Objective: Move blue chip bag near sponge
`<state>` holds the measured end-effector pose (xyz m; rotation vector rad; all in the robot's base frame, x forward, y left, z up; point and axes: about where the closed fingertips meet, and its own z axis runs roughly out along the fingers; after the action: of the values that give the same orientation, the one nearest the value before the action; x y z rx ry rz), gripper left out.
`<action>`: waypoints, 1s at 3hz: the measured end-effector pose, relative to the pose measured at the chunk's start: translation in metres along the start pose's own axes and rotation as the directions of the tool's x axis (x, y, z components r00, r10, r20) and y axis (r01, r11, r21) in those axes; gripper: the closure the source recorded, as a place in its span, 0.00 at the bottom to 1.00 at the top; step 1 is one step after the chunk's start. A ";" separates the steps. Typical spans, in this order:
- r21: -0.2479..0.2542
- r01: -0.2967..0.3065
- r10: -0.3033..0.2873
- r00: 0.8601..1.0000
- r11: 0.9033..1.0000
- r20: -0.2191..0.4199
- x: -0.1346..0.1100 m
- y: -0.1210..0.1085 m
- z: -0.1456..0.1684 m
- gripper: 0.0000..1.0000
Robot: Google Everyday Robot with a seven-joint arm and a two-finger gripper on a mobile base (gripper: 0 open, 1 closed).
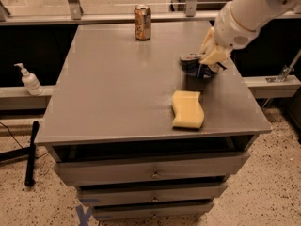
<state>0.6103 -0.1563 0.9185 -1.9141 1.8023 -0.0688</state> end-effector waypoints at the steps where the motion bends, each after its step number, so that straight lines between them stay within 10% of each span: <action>1: -0.081 -0.026 0.025 1.000 0.996 -0.010 0.026 0.028 -0.015 1.00; 3: -0.267 -0.020 0.032 0.999 0.964 0.039 0.024 0.067 -0.021 1.00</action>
Offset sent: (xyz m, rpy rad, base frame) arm -0.0770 -0.0485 -0.0104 0.0119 0.2982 0.0579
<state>0.5439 -0.1853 0.9031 -2.0542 1.8860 0.2340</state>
